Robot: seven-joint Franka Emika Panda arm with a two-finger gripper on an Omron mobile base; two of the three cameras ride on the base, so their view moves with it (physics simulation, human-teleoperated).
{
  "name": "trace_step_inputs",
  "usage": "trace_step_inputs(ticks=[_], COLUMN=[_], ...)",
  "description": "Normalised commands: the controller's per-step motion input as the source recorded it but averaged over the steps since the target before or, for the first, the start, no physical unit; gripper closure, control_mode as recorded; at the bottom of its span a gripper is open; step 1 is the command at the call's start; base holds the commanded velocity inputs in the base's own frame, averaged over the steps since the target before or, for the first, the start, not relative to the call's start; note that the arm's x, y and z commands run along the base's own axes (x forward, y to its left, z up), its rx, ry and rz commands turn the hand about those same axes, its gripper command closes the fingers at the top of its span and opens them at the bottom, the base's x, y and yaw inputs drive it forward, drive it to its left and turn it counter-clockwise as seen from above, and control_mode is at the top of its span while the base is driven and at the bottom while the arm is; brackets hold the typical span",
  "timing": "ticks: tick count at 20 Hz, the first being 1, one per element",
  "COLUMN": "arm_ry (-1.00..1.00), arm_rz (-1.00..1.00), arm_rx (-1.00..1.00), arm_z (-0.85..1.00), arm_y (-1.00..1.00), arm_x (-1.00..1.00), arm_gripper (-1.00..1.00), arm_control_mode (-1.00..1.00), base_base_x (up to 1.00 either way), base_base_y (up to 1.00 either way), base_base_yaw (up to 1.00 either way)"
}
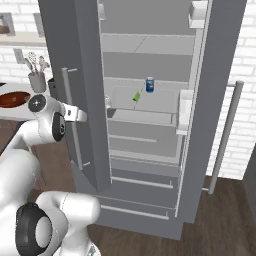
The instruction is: Grab a lemon wedge from the fridge and one ice cube from the ice bowl, and put them in the glass of lemonade.
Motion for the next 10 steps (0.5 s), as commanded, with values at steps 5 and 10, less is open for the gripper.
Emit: trace_step_inputs(ticks=[5,10], arm_ry=[-0.01,-0.20], arm_rz=[0.06,0.06], arm_rx=[-0.03,0.01], arm_z=[0.89,0.95], arm_y=[0.52,0.00], arm_x=[-0.81,-1.00], arm_gripper=[1.00,1.00], arm_control_mode=[-1.00,-1.00], base_base_x=[0.00,0.00], base_base_y=[0.00,0.00], base_base_yaw=[0.00,0.00])
